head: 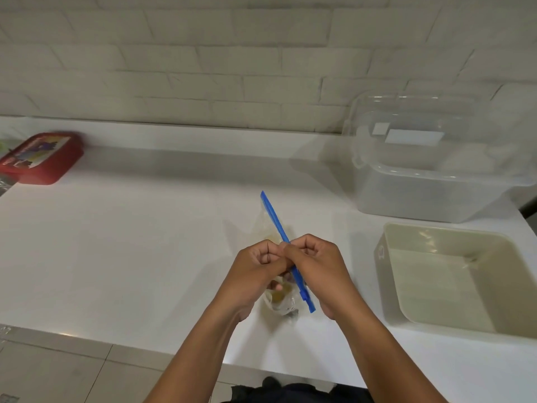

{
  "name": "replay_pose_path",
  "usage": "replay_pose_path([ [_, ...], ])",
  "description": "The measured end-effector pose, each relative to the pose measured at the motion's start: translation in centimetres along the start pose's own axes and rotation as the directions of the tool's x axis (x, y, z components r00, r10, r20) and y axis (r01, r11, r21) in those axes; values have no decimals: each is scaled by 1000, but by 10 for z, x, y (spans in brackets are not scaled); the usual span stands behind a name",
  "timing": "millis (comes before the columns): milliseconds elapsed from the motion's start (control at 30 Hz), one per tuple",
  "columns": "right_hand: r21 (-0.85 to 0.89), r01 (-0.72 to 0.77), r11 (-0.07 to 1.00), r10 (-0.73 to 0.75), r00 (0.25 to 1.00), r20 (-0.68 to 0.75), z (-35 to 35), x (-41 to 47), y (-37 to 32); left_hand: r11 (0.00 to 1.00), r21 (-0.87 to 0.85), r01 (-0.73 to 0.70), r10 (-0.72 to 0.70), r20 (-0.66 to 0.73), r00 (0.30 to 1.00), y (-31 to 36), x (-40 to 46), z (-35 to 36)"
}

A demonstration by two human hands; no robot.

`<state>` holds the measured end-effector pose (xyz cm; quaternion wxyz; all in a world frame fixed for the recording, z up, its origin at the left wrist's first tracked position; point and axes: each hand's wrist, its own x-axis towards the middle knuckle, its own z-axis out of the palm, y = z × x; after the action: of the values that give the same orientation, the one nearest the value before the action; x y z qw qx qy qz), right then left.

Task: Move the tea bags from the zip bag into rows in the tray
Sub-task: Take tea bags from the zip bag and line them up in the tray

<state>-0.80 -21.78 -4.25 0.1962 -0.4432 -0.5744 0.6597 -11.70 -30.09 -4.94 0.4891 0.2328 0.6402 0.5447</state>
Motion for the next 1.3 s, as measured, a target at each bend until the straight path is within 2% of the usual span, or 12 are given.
replay_pose_path([
  [167,153,-116,981,100,989,105,-10,0,-1,998,-67,1,2,47,999,-5,-3,-8],
  [233,116,-72,991,68,997,35,-13,2,0,996,-90,1,1,23,1000,-3,-3,-11],
  [333,-16,51,999,-53,981,-187,-22,8,2,997,-68,-44,35,-138,990,6,-3,-16],
  [433,-174,91,980,-137,953,-272,-30,7,-1,982,162,-98,144,-299,943,15,-2,-23],
  [567,-369,107,923,-227,927,-298,-33,0,1,908,406,-100,261,-364,894,22,-3,-27],
  [633,-555,132,822,-344,890,-298,-34,-3,4,820,568,-67,321,-360,876,25,-1,-33],
  [700,-762,204,615,-509,841,-185,-35,-1,7,670,738,-76,392,-265,881,29,2,-40],
  [800,-879,370,300,-601,789,126,-28,8,1,387,881,-271,437,84,895,41,13,-44],
  [900,-826,537,171,-583,731,355,-16,22,-14,229,864,-449,432,323,842,55,25,-37],
  [1100,-771,420,478,-548,829,112,-16,34,-36,201,909,-365,701,127,702,45,28,-21],
  [1233,-673,309,673,-461,886,-55,-19,38,-23,496,857,-138,683,-286,672,10,12,-1],
  [1300,-623,285,729,-412,909,-66,-20,36,-13,673,739,-41,504,-417,756,-2,9,1],
])
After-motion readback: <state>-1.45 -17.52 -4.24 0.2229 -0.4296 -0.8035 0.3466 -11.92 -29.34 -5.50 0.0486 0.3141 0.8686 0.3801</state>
